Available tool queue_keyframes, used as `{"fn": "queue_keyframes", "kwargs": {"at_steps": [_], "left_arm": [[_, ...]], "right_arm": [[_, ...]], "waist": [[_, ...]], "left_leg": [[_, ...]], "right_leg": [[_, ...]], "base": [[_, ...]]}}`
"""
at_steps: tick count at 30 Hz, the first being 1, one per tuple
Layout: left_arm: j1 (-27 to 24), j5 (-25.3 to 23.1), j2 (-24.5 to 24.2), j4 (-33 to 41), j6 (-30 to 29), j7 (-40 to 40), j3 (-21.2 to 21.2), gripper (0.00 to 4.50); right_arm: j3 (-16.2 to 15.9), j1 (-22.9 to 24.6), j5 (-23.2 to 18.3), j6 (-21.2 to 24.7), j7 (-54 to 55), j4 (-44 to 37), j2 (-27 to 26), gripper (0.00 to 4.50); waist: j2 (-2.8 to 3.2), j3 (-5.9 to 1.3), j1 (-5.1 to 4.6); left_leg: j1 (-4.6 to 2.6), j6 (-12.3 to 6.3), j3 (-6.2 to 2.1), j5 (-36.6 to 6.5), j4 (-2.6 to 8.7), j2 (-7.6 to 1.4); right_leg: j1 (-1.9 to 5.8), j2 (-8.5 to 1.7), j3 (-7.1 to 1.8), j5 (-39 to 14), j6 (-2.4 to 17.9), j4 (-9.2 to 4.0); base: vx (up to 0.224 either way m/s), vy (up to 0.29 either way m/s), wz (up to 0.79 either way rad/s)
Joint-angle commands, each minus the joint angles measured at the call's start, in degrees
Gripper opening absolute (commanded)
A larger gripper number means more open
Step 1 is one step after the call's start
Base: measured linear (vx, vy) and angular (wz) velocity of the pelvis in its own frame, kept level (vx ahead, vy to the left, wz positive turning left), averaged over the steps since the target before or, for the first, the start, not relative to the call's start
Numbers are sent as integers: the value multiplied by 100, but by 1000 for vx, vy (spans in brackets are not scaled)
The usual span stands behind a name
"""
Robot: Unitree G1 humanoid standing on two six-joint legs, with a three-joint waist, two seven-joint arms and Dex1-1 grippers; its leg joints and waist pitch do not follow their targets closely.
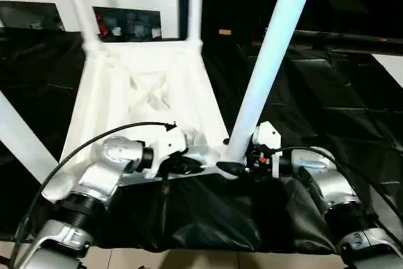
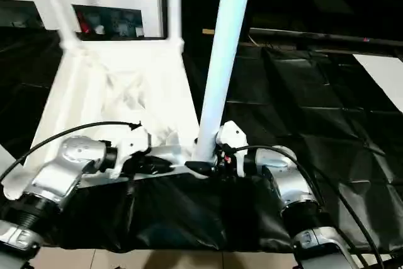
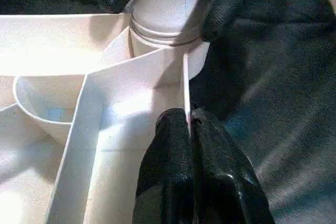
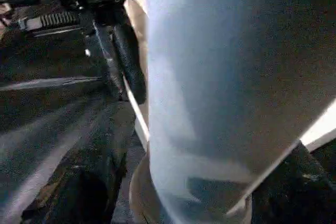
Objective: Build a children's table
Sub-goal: Rotate leg to tighten
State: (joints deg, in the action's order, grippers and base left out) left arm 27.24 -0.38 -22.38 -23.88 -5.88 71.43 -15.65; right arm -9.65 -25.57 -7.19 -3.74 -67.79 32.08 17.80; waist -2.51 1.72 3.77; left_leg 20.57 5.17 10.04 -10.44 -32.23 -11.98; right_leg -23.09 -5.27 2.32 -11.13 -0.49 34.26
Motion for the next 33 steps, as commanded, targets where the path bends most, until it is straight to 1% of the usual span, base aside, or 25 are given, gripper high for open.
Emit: {"fn": "queue_keyframes", "kwargs": {"at_steps": [1,2,4,7,10,13,21,24,25,26,27,28,29,30,31,32,33], "left_arm": [[-32,-8,35,-7,36,87,-198,0],[-34,6,27,-9,23,101,-208,0],[-37,8,25,-5,16,103,-215,0],[-51,19,20,0,21,108,-229,0],[-69,20,11,-5,17,111,-235,0],[-74,24,-12,-19,25,109,-240,0],[-52,7,-25,-56,29,18,-234,0],[-19,-106,182,-134,-77,-508,-173,0],[-16,-131,225,-141,-108,-609,-167,0],[-1,-206,370,-169,-162,-909,-156,0],[10,-259,473,-191,-195,-1122,-149,0],[19,-341,719,-211,-314,-1552,-129,0],[13,-371,893,-196,-424,-1786,-131,0],[3,-376,1004,-169,-507,-1895,-143,0],[-2,-405,1113,-156,-574,-2028,-160,0],[7,-440,1244,-162,-646,-2200,-171,0],[19,-456,1318,-175,-685,-2295,-174,0]], "right_arm": [[-250,101,2,65,-244,-150,13,272],[-271,125,-8,92,-279,-191,21,253],[-285,135,-6,97,-295,-206,27,253],[-325,174,14,118,-321,-261,41,221],[-348,222,25,144,-335,-316,43,206],[-369,251,31,148,-317,-346,40,199],[-335,260,8,225,-211,-362,-2,198],[-226,263,47,411,311,-277,-222,198],[-202,255,81,439,472,-231,-281,198],[-130,221,236,347,1025,-39,-455,198],[-80,196,345,274,1413,96,-576,198],[-2,128,510,323,2120,377,-807,197],[42,86,590,382,2554,541,-968,197],[66,65,624,421,2799,624,-1072,197],[85,32,656,447,3034,692,-1177,197],[115,-18,693,489,3318,776,-1296,197],[137,-63,716,524,3502,836,-1363,197]], "waist": [[4,-279,2],[-2,-281,1],[-5,-284,4],[-7,-280,16],[-7,-280,25],[-10,-283,27],[-7,-286,34],[2,-282,35],[-1,-258,29],[-12,-240,22],[-4,-224,23],[-3,-203,-2],[-6,-187,-41],[-14,-192,-70],[-6,-192,-89],[-7,-196,-109],[-39,-192,-130]], "left_leg": [[-43,-393,53,-1007,330,-107],[-41,-425,56,-925,322,-105],[-37,-455,58,-877,315,-99],[-39,-455,59,-908,314,-101],[-40,-432,57,-929,316,-102],[-39,-413,56,-942,313,-98],[-43,-398,53,-927,309,-97],[-45,-390,53,-921,310,-97],[-49,-331,55,-1066,328,-96],[-51,-242,46,-1304,350,-95],[-66,-177,48,-1441,363,-99],[-84,-40,32,-1728,385,-94],[-91,91,13,-1923,401,-86],[-100,155,-16,-2083,404,-78],[-86,150,-42,-2164,418,-72],[-74,148,-49,-2180,424,-74],[-57,140,-52,-2193,429,-70]], "right_leg": [[272,-181,-156,-314,1436,-293],[275,-179,-156,-194,1461,-281],[283,-183,-153,-150,1481,-275],[285,-183,-153,-246,1459,-284],[285,-186,-155,-310,1426,-289],[286,-183,-155,-324,1420,-285],[287,-179,-153,-296,1425,-276],[283,-178,-153,-279,1424,-276],[267,-179,-158,-493,1390,-305],[263,-189,-159,-916,1299,-346],[239,-198,-165,-1174,1241,-374],[217,-209,-168,-1731,1094,-428],[189,-213,-162,-2235,926,-470],[178,-217,-154,-2603,773,-506],[181,-222,-143,-2807,649,-537],[182,-219,-139,-2819,615,-541],[178,-210,-134,-2848,579,-548]], "base": [[0,0,0],[0,0,0],[0,0,0],[0,0,0],[0,0,0],[0,0,0],[0,0,0],[0,0,0],[0,0,0],[0,0,0],[0,0,0],[0,0,0],[0,0,0],[-57,-6,0],[-57,2,-3],[-81,11,-7],[-50,11,-6]]}}
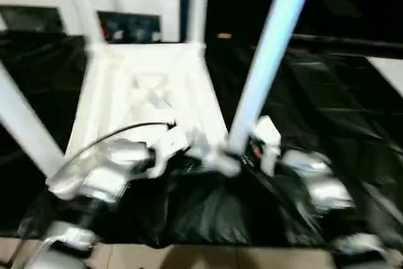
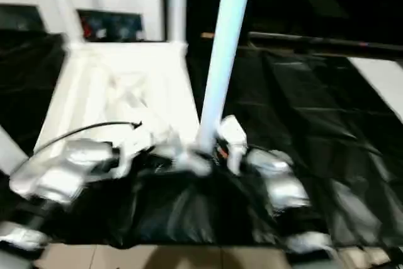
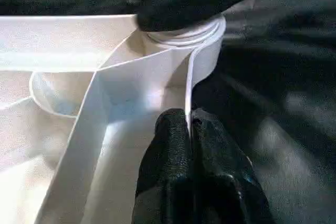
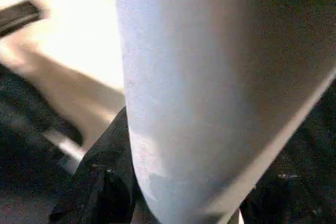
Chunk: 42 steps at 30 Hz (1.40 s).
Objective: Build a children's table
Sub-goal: Rotate leg to tighten
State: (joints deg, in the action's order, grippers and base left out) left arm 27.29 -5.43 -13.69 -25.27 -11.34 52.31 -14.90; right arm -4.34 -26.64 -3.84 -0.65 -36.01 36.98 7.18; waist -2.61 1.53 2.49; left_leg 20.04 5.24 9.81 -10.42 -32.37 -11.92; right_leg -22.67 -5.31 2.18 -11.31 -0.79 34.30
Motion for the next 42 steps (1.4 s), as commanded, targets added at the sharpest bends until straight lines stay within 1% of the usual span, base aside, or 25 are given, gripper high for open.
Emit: {"fn": "queue_keyframes", "kwargs": {"at_steps": [1,3,7,9,10,11,13,14,16,18,19,20,22,23,24,25,26,27,28,29,31,33,34,39,42], "left_arm": [[52,9,633,-73,-220,-578,-281,0],[122,-33,861,-133,-293,-819,-319,0],[214,-143,1047,-195,-235,-883,-396,0],[220,-178,1000,-174,-203,-806,-434,0],[209,-181,950,-149,-186,-734,-448,0],[185,-163,882,-115,-163,-639,-447,0],[142,-129,764,-56,-83,-481,-450,0],[99,-88,666,-8,-31,-355,-432,0],[27,-32,500,66,60,-123,-400,0],[-10,12,348,103,108,40,-358,0],[-21,37,280,115,153,128,-334,0],[-21,37,280,115,153,128,-334,0],[-30,136,67,139,278,450,-270,0],[-29,143,49,140,286,477,-265,0],[-29,171,-41,141,321,607,-242,0],[-25,197,-131,129,406,736,-221,0],[-19,239,-238,116,482,905,-191,0],[-19,251,-263,114,486,950,-186,0],[-14,264,-397,102,534,1122,-185,0],[-14,264,-397,102,534,1122,-185,0],[-5,287,-513,81,547,1251,-182,0],[15,309,-590,37,583,1314,-177,0],[26,332,-639,8,607,1357,-173,0],[55,396,-755,-88,694,1512,-133,0],[71,419,-769,-134,695,1519,-106,0]], "right_arm": [[-356,-107,418,329,719,516,-480,197],[-354,-307,421,389,958,678,-703,197],[-318,-569,376,215,940,865,-975,197],[-282,-626,251,242,761,877,-1004,267],[-256,-642,168,272,635,868,-998,267],[-238,-635,101,319,506,838,-962,269],[-229,-623,85,349,353,825,-888,302],[-235,-588,73,376,221,787,-791,311],[-273,-527,66,355,-62,737,-600,324],[-291,-465,80,324,-302,649,-375,336],[-294,-446,90,308,-389,621,-291,357],[-294,-446,90,308,-389,621,-291,361],[-272,-401,39,318,-736,494,-17,377],[-269,-394,24,328,-787,474,9,377],[-256,-351,-44,375,-1069,364,133,377],[-272,-287,-98,385,-1380,219,265,360],[-314,-192,-155,348,-1783,22,433,349],[-327,-169,-165,326,-1869,-24,470,349],[-387,-64,-243,295,-2261,-244,650,341],[-387,-64,-243,295,-2261,-244,650,330],[-428,14,-335,276,-2595,-416,809,304],[-446,61,-420,277,-2826,-527,913,298],[-459,86,-478,277,-2961,-592,977,277],[-459,161,-628,343,-3391,-803,1116,251],[-525,177,-630,415,-3512,-858,1163,224]], "waist": [[-9,-176,-38],[-5,-175,-87],[2,-187,-92],[-2,-185,-82],[-17,-187,-79],[-3,-188,-75],[-2,-191,-78],[-24,-189,-80],[-21,-198,-78],[-15,-209,-53],[-12,-216,-45],[-15,-222,-42],[-14,-237,-31],[-12,-256,-23],[-10,-252,-20],[1,-248,-8],[-12,-271,4],[5,-272,29],[14,-279,44],[13,-281,68],[21,-288,90],[10,-279,84],[10,-264,96],[2,-247,118],[-10,-249,125]], "left_leg": [[-13,139,-40,-2264,441,-64],[-2,131,-50,-2352,441,-51],[-14,42,-45,-2453,433,-49],[-4,-4,-32,-2431,435,-48],[-1,-12,-33,-2414,436,-52],[4,-24,-32,-2400,440,-55],[18,-40,-35,-2377,448,-58],[29,-44,-34,-2358,454,-62],[42,-68,-34,-2308,452,-65],[33,-91,-14,-2127,441,-76],[43,-133,10,-1932,432,-81],[43,-150,10,-1882,433,-84],[54,-172,19,-1748,416,-78],[53,-206,31,-1547,405,-89],[45,-237,43,-1500,402,-87],[31,-271,55,-1461,388,-89],[54,-334,52,-1269,370,-87],[45,-369,54,-1177,365,-94],[17,-436,72,-1020,343,-99],[33,-492,68,-856,337,-97],[7,-538,74,-791,326,-101],[13,-559,79,-818,329,-104],[6,-526,77,-980,341,-111],[6,-364,78,-1255,358,-115],[6,-318,72,-1232,361,-115]], "right_leg": [[116,-204,-108,-2956,541,-577],[101,-193,-99,-3007,518,-592],[75,-192,-91,-2939,490,-629],[73,-184,-100,-2805,529,-623],[78,-185,-99,-2776,538,-616],[80,-189,-105,-2723,561,-608],[90,-189,-107,-2639,594,-598],[97,-187,-103,-2610,609,-594],[113,-202,-111,-2591,624,-582],[112,-202,-132,-2319,715,-563],[126,-188,-146,-1927,846,-513],[134,-190,-141,-1868,879,-507],[157,-192,-141,-1700,958,-481],[173,-184,-144,-1359,1035,-446],[170,-179,-142,-1257,1074,-444],[164,-176,-145,-1148,1135,-436],[218,-176,-139,-870,1192,-395],[211,-176,-139,-715,1227,-384],[202,-163,-138,-341,1350,-347],[233,-153,-125,-62,1430,-304],[232,-153,-120,114,1516,-285],[233,-157,-119,109,1573,-282],[234,-169,-122,-161,1532,-307],[217,-185,-134,-673,1426,-350],[222,-186,-137,-736,1365,-350]], "base": [[0,0,0],[0,0,0],[0,0,0],[0,0,0],[0,0,0],[0,0,0],[0,0,0],[0,0,0],[0,0,0],[0,0,0],[0,0,0],[0,0,0],[0,0,0],[0,0,0],[0,0,0],[0,0,0],[52,-8,4],[52,-8,4],[54,1,2],[0,0,0],[0,0,0],[0,0,0],[0,0,0],[0,0,0],[0,0,0]]}}
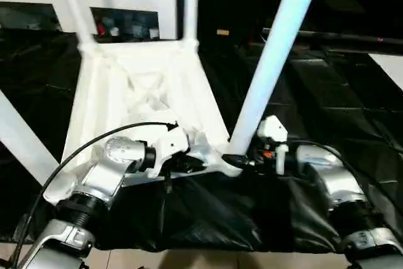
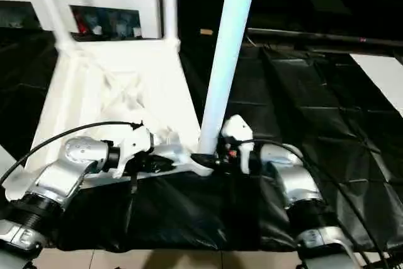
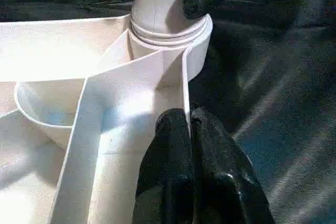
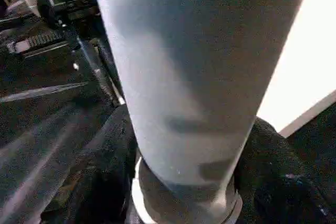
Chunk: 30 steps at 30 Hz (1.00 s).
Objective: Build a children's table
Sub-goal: Rotate leg to tighten
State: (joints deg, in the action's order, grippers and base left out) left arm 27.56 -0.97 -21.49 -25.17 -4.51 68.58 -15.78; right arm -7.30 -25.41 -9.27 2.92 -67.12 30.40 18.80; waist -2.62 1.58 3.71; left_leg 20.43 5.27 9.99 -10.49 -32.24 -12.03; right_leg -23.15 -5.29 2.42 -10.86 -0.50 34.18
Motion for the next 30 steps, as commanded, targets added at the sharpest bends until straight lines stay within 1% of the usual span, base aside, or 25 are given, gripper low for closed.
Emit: {"fn": "queue_keyframes", "kwargs": {"at_steps": [1,3,4,6,7,11,12,13,14,15,16,18,19,20,21,22,23,24,25,26,27,28,29,30], "left_arm": [[48,-15,7,-152,12,-106,-16,0],[51,-2,2,-158,12,-102,-19,0],[50,15,-8,-156,7,-93,-29,0],[50,16,-9,-156,6,-92,-29,0],[44,34,-23,-155,-6,-65,-41,0],[32,-5,-7,-157,-49,-170,-23,0],[30,-40,33,-159,-74,-281,-24,0],[25,-106,150,-135,-176,-542,-26,0],[25,-106,150,-135,-176,-542,-26,0],[30,-153,234,-135,-220,-726,-23,0],[30,-153,234,-135,-220,-726,-23,0],[5,-205,442,-93,-334,-1035,-36,0],[-19,-233,611,-68,-456,-1256,-46,0],[-19,-233,611,-68,-456,-1256,-46,0],[-23,-287,792,-76,-563,-1519,-59,0],[-4,-335,1049,-105,-727,-1820,-83,0],[17,-364,1224,-132,-839,-2014,-102,0],[79,-414,1409,-193,-935,-2241,-114,0],[79,-414,1409,-193,-935,-2241,-114,0],[79,-414,1409,-193,-935,-2241,-114,0],[173,-468,1628,-268,-1037,-2513,-131,0],[188,-475,1660,-279,-1050,-2553,-133,0],[202,-480,1687,-287,-1055,-2572,-141,0],[279,-505,1828,-333,-1076,-2670,-185,0]], "right_arm": [[-256,62,-74,58,-422,-215,17,219],[-282,73,-65,57,-438,-226,30,202],[-290,80,-78,71,-447,-240,39,199],[-290,80,-79,72,-448,-241,39,199],[-307,92,-89,99,-469,-255,46,197],[-306,122,-72,155,-391,-251,-5,195],[-303,137,-44,188,-267,-218,-62,195],[-274,149,51,160,109,-79,-216,195],[-274,149,51,160,109,-79,-216,195],[-245,132,123,140,377,35,-311,195],[-245,132,123,140,377,35,-311,194],[-173,36,328,160,1138,367,-553,193],[-146,-21,463,106,1636,555,-732,193],[-146,-21,463,106,1636,555,-732,193],[-116,-80,547,110,2085,707,-937,193],[-56,-179,615,145,2677,895,-1244,193],[-12,-249,651,176,3071,1013,-1459,192],[9,-354,722,181,3477,1140,-1666,191],[9,-354,722,181,3477,1140,-1666,191],[9,-354,722,181,3477,1140,-1666,191],[55,-519,761,208,3913,1313,-1906,191],[66,-547,758,219,3968,1341,-1941,191],[67,-575,765,216,4004,1366,-1970,191],[59,-730,808,181,4177,1502,-2121,191]], "waist": [[-7,-262,4],[-5,-264,2],[-17,-270,7],[-13,-272,5],[-29,-270,5],[-19,-271,9],[-19,-273,7],[-21,-262,4],[-19,-255,3],[-21,-235,-8],[-25,-227,-19],[-20,-204,-29],[-9,-198,-49],[-14,-192,-63],[-19,-190,-72],[-32,-184,-119],[-24,-167,-173],[-29,-160,-202],[-36,-178,-237],[-36,-178,-237],[-25,-178,-243],[-26,-173,-270],[-25,-175,-270],[-4,-191,-267]], "left_leg": [[-28,-323,51,-1167,344,-104],[-25,-335,53,-1085,336,-100],[-24,-347,54,-1052,330,-97],[-26,-363,55,-1014,327,-96],[-19,-388,58,-982,322,-92],[-21,-391,56,-981,321,-94],[-22,-390,59,-983,319,-93],[-24,-362,57,-1022,329,-101],[-20,-342,55,-1062,334,-97],[-19,-270,50,-1221,356,-97],[-21,-230,44,-1335,368,-94],[-62,-97,29,-1728,389,-92],[-59,-14,20,-1842,399,-89],[-61,19,15,-1915,404,-86],[-54,45,-2,-1965,411,-77],[-28,91,-23,-2046,426,-71],[-23,174,-47,-2144,439,-61],[-24,194,-63,-2232,439,-49],[-16,196,-101,-2365,430,-24],[-16,196,-101,-2365,430,-24],[-52,135,-99,-2478,424,-33],[-64,105,-102,-2582,433,-24],[-66,97,-103,-2620,431,-22],[-78,94,-102,-2617,432,-31]], "right_leg": [[273,-188,-158,-724,1334,-328],[273,-187,-158,-602,1353,-315],[279,-188,-156,-561,1362,-307],[277,-183,-155,-510,1374,-302],[284,-184,-154,-480,1381,-302],[283,-187,-152,-524,1381,-301],[282,-187,-154,-522,1382,-301],[273,-191,-157,-591,1370,-311],[272,-194,-157,-670,1353,-321],[265,-197,-157,-948,1283,-350],[261,-196,-155,-1147,1235,-369],[218,-212,-167,-1895,1023,-450],[192,-211,-169,-2147,937,-468],[179,-206,-165,-2282,888,-485],[191,-209,-152,-2423,825,-499],[193,-206,-141,-2661,704,-517],[169,-214,-124,-2982,587,-548],[162,-214,-107,-3189,507,-575],[175,-224,-74,-3538,327,-624],[175,-224,-74,-3538,327,-624],[131,-223,-76,-3536,305,-664],[110,-194,-57,-3445,337,-677],[112,-195,-52,-3441,329,-687],[112,-206,-57,-3346,357,-680]], "base": [[0,0,0],[0,0,0],[0,0,0],[0,0,0],[0,0,0],[0,0,0],[0,0,0],[0,0,0],[0,0,0],[0,0,0],[0,0,0],[0,0,0],[0,0,0],[-54,-5,-2],[-54,-5,-2],[-65,0,-7],[-64,11,-11],[-64,11,-11],[-51,19,-14],[0,0,0],[0,0,0],[0,0,0],[0,0,0],[0,0,0]]}}
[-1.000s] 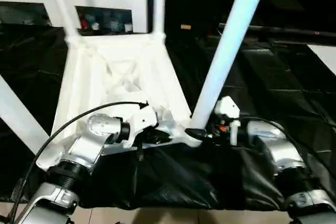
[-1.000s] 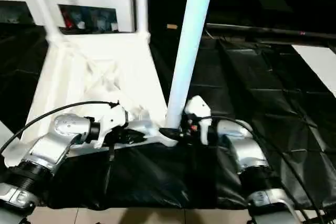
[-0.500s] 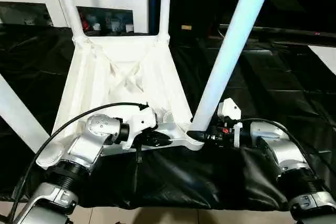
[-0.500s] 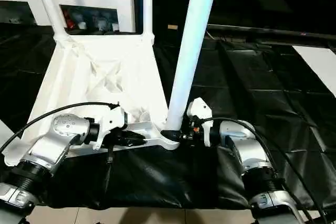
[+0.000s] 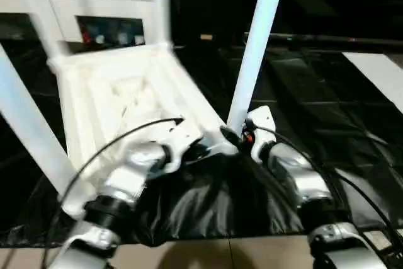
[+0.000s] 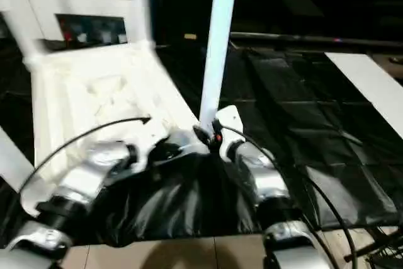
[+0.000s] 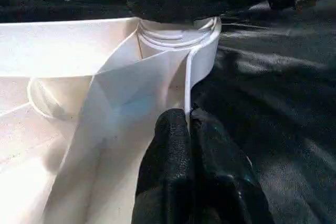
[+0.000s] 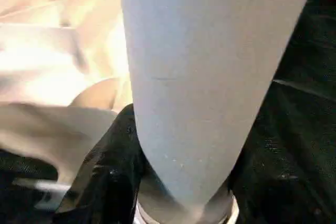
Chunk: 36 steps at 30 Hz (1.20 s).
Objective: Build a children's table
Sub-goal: Rotate leg to tighten
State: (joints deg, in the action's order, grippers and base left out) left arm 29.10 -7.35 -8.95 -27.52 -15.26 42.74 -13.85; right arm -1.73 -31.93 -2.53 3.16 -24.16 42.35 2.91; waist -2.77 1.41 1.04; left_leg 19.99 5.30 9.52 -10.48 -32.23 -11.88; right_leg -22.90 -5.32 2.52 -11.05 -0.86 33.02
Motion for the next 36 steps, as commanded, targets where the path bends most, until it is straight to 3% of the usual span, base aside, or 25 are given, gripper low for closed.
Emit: {"fn": "queue_keyframes", "kwargs": {"at_steps": [1,3,4,7,9,13,15,16,20,21,24,25,28,31,34,36], "left_arm": [[162,120,630,-122,8,-113,-404,0],[198,71,661,-128,69,-66,-455,0],[188,48,631,-105,95,-13,-464,0],[124,18,464,-9,200,233,-483,0],[74,79,323,63,240,380,-478,0],[27,213,25,136,410,799,-448,0],[16,287,-164,180,427,1085,-425,0],[15,322,-253,188,495,1225,-417,0],[1,385,-511,229,627,1658,-391,0],[-26,453,-670,285,659,1946,-392,0],[-50,503,-791,321,740,2179,-394,0],[-101,611,-1044,383,793,2572,-417,0],[-126,685,-1136,423,764,2723,-419,0],[-153,731,-1291,414,802,2920,-388,0],[-151,751,-1353,383,832,3003,-365,0],[-147,763,-1382,376,832,3023,-374,0]], "right_arm": [[-517,-145,161,107,-82,361,-588,191],[-495,-225,97,-11,-246,411,-656,191],[-440,-232,26,-35,-357,408,-665,261],[-298,-203,-191,2,-755,320,-625,281],[-407,-147,-149,-59,-910,228,-476,306],[-622,-4,-7,-252,-1396,40,-67,311],[-704,84,-18,-365,-1795,-98,210,311],[-734,143,-72,-388,-2059,-206,344,311],[-768,308,-188,-432,-2873,-510,710,311],[-807,392,-259,-425,-3275,-690,924,311],[-822,449,-309,-388,-3562,-825,1071,311],[-886,548,-462,-221,-4058,-1073,1343,311],[-927,584,-502,-183,-4251,-1159,1447,311],[-990,653,-557,-66,-4646,-1333,1621,281],[-1056,695,-574,0,-4882,-1459,1722,281],[-1089,711,-590,49,-4948,-1516,1761,249]], "waist": [[8,-182,-15],[5,-168,-29],[7,-167,-31],[3,-172,-32],[2,-174,-24],[12,-190,-22],[21,-205,19],[21,-222,17],[27,-250,84],[38,-278,133],[59,-291,162],[47,-304,198],[55,-288,229],[80,-261,288],[77,-245,314],[63,-232,330]], "left_leg": [[-20,72,-49,-2573,438,-51],[-10,45,-39,-2656,441,-46],[-16,8,-30,-2699,436,-50],[-2,-38,-28,-2673,440,-54],[1,-57,-17,-2606,441,-58],[40,-84,1,-2306,449,-72],[21,-155,28,-2179,426,-82],[45,-209,36,-1988,429,-95],[14,-322,88,-1644,382,-100],[27,-417,86,-1224,361,-108],[27,-579,108,-733,318,-100],[7,-657,111,-531,294,-96],[-5,-719,121,-541,295,-107],[-20,-518,128,-904,324,-133],[-22,-388,128,-1116,346,-145],[-22,-306,125,-1268,355,-144]], "right_leg": [[91,-190,-77,-3068,459,-548],[79,-168,-77,-2928,514,-537],[67,-182,-91,-2900,551,-543],[82,-186,-100,-2830,585,-536],[83,-190,-112,-2737,639,-525],[129,-193,-134,-2286,813,-460],[138,-187,-144,-2027,877,-450],[172,-173,-145,-1649,1025,-396],[175,-177,-167,-1146,1221,-347],[232,-167,-155,-525,1375,-264],[252,-149,-145,289,1617,-171],[277,-146,-140,591,1713,-135],[270,-144,-134,596,1772,-132],[269,-153,-127,17,1670,-172],[259,-166,-134,-333,1576,-198],[247,-170,-144,-589,1497,-218]], "base": [[0,0,0],[0,0,0],[0,0,0],[0,0,0],[0,0,0],[0,0,0],[0,0,0],[0,0,0],[56,-16,4],[62,-18,2],[55,-5,2],[0,0,0],[0,0,0],[0,0,0],[0,0,0],[0,0,0]]}}
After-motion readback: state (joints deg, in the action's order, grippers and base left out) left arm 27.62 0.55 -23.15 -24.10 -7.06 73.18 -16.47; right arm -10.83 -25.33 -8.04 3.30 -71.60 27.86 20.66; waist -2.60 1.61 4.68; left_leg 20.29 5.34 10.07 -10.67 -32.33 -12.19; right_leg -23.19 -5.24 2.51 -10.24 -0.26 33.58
